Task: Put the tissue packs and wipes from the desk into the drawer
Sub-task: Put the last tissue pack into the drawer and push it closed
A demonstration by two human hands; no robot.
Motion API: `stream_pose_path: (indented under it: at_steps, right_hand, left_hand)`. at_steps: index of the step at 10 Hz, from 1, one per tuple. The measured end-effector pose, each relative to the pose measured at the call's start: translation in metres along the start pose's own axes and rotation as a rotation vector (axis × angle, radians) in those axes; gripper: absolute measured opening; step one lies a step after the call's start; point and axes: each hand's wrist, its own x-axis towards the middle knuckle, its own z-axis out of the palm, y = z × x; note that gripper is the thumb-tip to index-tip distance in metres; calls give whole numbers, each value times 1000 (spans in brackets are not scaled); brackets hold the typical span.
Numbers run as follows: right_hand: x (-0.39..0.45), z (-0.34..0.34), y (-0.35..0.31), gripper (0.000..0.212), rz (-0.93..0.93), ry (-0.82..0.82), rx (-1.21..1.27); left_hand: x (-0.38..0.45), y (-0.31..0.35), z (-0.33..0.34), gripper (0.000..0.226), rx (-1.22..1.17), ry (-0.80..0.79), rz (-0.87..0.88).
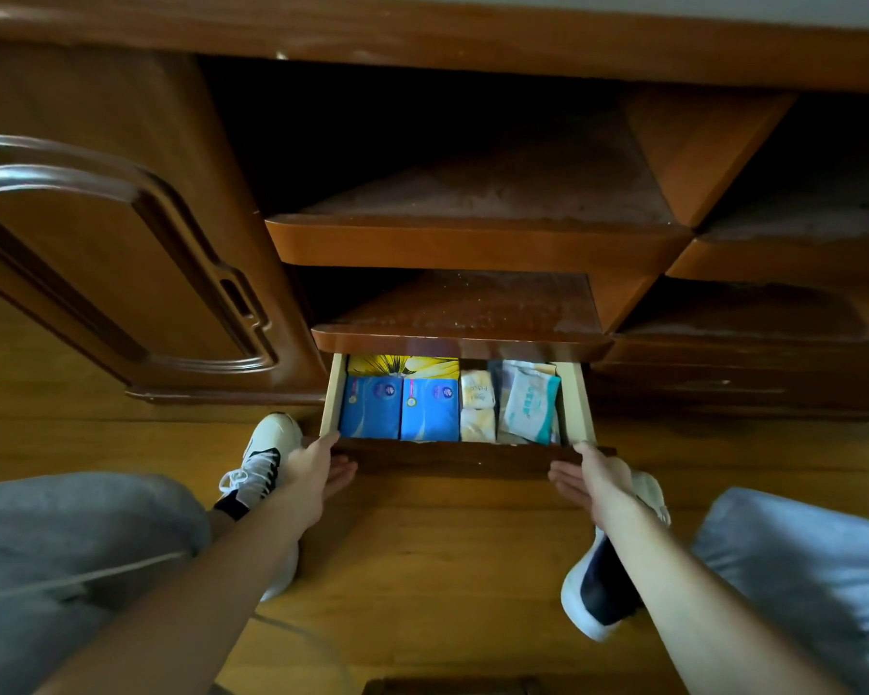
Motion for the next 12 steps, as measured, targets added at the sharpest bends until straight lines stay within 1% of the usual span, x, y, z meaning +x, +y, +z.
stream_pose_path:
  at_steps: [1, 2, 3, 4, 5, 6, 7, 8, 9, 10, 11, 12]
  right_hand:
    - [-7, 9, 4, 34, 48, -7, 127]
    - [-12, 19, 6, 33, 112, -9, 332]
    - [-14, 33, 7, 18, 161, -73, 468]
    - [-11, 48, 8, 18, 152, -59, 405]
    - [-2, 65, -10, 26, 144, -41, 260]
    - [12, 83, -35, 20, 114, -18, 261]
    - [32, 97, -65, 51, 132, -25, 416]
    - [48, 107, -94, 63, 118, -74, 432]
    - [49, 104, -96, 42, 141, -139, 455]
    - [41, 88, -88, 39, 82, -187, 373]
    - [26, 71, -87, 29, -4, -214, 140]
    - [-9, 51, -109, 25, -112, -438, -192]
  left_hand:
    - [-6, -7, 7, 32, -3, -37, -2]
    - [-2, -8, 5, 24, 134, -4, -2]
    - [7, -7, 6, 17, 264, -8, 8]
    - [14, -14, 8, 14, 373, 71, 98]
    - [22, -10, 8, 20, 424, 93, 197]
    - [36, 13, 12, 26, 503, -61, 307]
    - [52, 42, 30, 27, 520, -167, 376]
    - [64, 71, 53, 26, 466, -171, 373]
    - [65, 81, 53, 25, 540, -191, 367]
    - [56, 79, 43, 34, 549, -161, 386]
    - [43, 93, 38, 25, 535, -129, 362]
    - [18, 112, 25, 21, 630, -148, 351]
